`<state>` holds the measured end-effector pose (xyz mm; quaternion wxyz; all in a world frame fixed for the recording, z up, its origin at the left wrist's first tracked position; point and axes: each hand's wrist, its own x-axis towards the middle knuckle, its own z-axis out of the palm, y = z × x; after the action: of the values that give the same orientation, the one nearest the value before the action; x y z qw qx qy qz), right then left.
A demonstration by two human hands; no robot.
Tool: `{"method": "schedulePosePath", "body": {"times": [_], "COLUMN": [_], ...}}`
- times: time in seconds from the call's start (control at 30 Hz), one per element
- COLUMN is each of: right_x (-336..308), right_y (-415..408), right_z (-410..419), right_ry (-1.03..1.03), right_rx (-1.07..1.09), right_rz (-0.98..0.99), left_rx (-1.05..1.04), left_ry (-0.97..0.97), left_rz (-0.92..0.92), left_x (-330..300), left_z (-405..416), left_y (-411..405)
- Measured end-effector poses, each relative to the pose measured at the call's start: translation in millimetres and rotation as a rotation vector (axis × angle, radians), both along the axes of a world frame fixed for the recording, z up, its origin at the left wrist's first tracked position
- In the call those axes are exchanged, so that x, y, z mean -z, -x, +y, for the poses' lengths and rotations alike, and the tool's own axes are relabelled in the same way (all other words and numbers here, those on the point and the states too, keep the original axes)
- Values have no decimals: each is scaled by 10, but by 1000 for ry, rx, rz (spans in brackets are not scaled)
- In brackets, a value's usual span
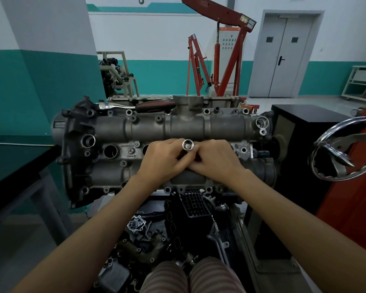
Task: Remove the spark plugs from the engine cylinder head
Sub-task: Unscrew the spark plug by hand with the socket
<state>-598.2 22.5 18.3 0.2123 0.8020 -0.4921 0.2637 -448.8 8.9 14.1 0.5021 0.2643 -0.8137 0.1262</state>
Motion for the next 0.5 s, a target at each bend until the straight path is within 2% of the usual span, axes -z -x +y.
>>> {"method": "schedulePosePath", "body": {"times": [0.33,0.5], "right_x": [-14,5], "right_y": [-7,-8], "right_z": [17,-10], "right_ry": [-12,-6], "right_rx": [-46,-8], "right_rz": [-5,-39], "left_rx": [40,-7], "left_ry": [-54,-1], "left_rz": [7,1], "left_x": [-26,8], "left_z": [55,-8], "left_y": [3,-4]}}
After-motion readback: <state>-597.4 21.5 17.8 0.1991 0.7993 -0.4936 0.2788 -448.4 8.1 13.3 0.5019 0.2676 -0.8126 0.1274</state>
